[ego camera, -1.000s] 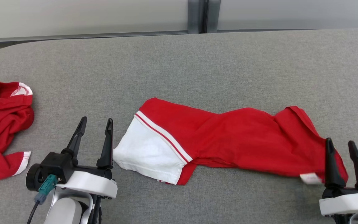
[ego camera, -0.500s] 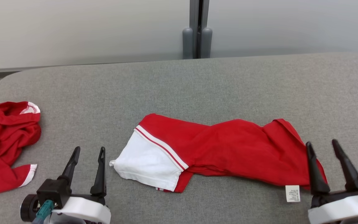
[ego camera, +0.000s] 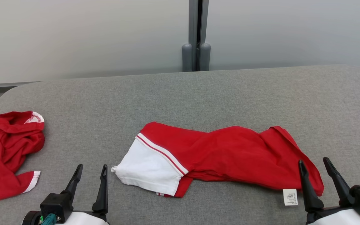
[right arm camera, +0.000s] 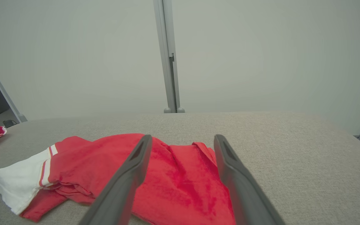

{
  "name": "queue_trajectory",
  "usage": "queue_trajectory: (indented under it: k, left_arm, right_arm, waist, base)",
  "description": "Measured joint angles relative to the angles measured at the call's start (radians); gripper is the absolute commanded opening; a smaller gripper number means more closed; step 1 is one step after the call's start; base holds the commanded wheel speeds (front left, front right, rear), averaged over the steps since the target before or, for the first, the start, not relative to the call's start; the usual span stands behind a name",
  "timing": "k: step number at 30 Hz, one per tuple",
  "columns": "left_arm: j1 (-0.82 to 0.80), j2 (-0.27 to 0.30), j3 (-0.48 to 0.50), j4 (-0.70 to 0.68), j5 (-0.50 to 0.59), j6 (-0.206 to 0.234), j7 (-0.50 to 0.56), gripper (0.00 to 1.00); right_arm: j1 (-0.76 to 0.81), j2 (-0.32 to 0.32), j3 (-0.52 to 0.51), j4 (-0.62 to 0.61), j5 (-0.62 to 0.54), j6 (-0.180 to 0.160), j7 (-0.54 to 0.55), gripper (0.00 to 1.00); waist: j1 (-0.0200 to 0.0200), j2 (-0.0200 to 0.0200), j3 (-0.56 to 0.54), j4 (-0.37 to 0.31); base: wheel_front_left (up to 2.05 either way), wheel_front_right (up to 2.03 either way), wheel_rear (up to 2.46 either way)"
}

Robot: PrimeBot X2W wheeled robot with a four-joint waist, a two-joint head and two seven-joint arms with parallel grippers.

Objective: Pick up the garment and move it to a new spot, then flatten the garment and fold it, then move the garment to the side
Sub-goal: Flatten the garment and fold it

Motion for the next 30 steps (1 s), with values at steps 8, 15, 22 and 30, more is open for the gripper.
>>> queue_trajectory:
  k: [8, 15, 22, 30]
  left_arm:
    - [0.002, 0.001, -0.01, 0.0, -0.007, 0.001, 0.004, 1.0]
    - [-0.037, -0.013, -0.064, 0.055, -0.021, -0.045, 0.053, 1.0]
    - [-0.113, -0.036, -0.087, 0.237, -0.067, -0.083, 0.119, 1.0]
    - [-0.201, -0.043, -0.081, 0.409, -0.095, -0.106, 0.104, 0.45]
  right_arm:
    - [0.0, 0.002, 0.0, 0.0, 0.001, 0.0, 0.002, 1.0]
    - [-0.01, 0.002, 0.005, 0.005, 0.003, 0.0, 0.002, 1.0]
    - [-0.036, 0.007, 0.024, 0.013, 0.008, 0.0, 0.004, 1.0]
    - [-0.044, 0.014, 0.023, 0.028, 0.016, 0.0, 0.001, 1.0]
  waist:
    - [0.0, 0.0, 0.0, 0.002]
    - [0.0, 0.0, 0.019, 0.005]
    - [0.0, 0.0, 0.053, -0.011]
    - [0.0, 0.0, 0.101, -0.03]
  base:
    - [0.0, 0.0, 0.0]
    - [0.0, 0.0, 0.0]
    - [0.0, 0.0, 0.0]
    - [0.0, 0.0, 0.0]
